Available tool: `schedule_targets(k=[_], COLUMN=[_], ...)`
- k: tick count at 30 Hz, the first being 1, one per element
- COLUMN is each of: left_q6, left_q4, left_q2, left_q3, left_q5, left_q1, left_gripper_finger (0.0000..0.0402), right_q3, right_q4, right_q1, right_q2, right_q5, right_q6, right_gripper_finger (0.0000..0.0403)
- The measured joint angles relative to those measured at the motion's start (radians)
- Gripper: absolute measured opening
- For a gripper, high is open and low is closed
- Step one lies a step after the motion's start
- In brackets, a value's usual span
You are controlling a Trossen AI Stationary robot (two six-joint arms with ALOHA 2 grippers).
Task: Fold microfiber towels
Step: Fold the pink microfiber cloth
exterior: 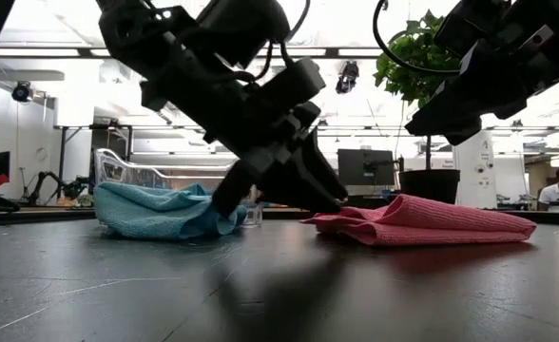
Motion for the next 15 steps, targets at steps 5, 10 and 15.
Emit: schedule_targets(k=[5, 10, 15], left_q6=[-0.001, 0.000, 0.011], left_q4=[0.022, 0.015, 0.017], left_q2=[0.019, 0.029, 0.029], left_q3=[0.011, 0.018, 0.020], left_q5=[0.004, 0.004, 0.003], left_q1=[0.009, 0.010, 0.010], left_gripper_finger=[0.0130, 0.0117, 0.0061], right_q3=[-0.002, -0.004, -0.005], right_q4=[-0.001, 0.000, 0.000], right_q1=[0.000, 0.000, 0.000], right_q2=[0.000, 0.000, 0.000], right_q5=[0.000, 0.001, 0.001], right_q6=[-0.001, -0.001, -0.002], right_gripper_finger=[0.0117, 0.0119, 0.0115])
